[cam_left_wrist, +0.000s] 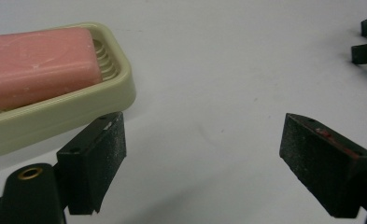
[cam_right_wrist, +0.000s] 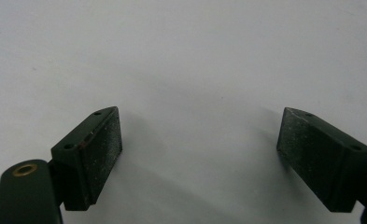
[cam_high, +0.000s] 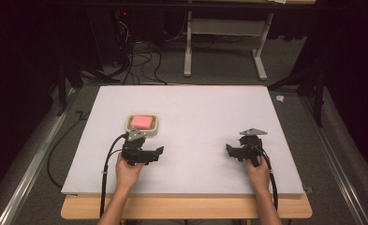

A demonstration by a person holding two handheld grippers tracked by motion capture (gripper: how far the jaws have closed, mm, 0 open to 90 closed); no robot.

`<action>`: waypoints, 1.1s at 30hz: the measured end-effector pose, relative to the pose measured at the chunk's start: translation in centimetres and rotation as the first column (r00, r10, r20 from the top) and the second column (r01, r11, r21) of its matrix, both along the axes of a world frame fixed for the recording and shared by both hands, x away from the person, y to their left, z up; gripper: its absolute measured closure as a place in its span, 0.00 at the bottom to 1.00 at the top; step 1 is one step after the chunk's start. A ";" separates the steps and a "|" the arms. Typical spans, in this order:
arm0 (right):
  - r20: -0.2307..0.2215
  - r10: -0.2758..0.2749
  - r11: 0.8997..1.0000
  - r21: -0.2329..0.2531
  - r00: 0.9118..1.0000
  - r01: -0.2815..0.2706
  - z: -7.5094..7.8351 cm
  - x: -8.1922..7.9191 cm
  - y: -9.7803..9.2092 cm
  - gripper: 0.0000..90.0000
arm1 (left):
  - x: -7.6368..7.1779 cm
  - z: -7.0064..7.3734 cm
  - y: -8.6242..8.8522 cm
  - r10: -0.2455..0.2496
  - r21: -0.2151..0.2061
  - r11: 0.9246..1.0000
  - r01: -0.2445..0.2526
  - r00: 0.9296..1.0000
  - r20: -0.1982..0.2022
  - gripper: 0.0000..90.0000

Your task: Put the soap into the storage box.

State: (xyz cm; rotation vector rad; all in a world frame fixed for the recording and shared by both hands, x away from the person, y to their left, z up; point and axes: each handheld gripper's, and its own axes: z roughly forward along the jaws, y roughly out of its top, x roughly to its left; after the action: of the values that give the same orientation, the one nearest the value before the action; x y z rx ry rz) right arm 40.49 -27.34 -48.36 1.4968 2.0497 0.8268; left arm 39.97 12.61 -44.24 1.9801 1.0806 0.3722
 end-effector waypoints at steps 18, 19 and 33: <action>0.000 0.000 1.000 0.000 1.000 0.000 0.0 0.0 0.0 0.16 | 1.2 -1.8 -0.9 0.014 0.055 0.998 -0.014 1.000 -0.004 0.17; 0.000 0.000 1.000 0.000 1.000 0.000 0.0 0.0 0.0 0.16 | 1.3 -2.0 -0.9 0.018 0.062 0.998 -0.018 1.000 -0.002 0.18; 0.000 0.000 1.000 0.000 1.000 0.000 0.0 0.0 0.0 0.16 | 1.8 -2.9 -1.3 0.039 0.097 0.995 -0.038 0.999 -0.005 0.18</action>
State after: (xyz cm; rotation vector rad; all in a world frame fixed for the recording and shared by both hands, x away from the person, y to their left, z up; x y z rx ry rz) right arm 40.48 -27.33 -48.36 1.4972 2.0499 0.8272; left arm 41.77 11.26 -47.11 2.0494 1.1256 0.4462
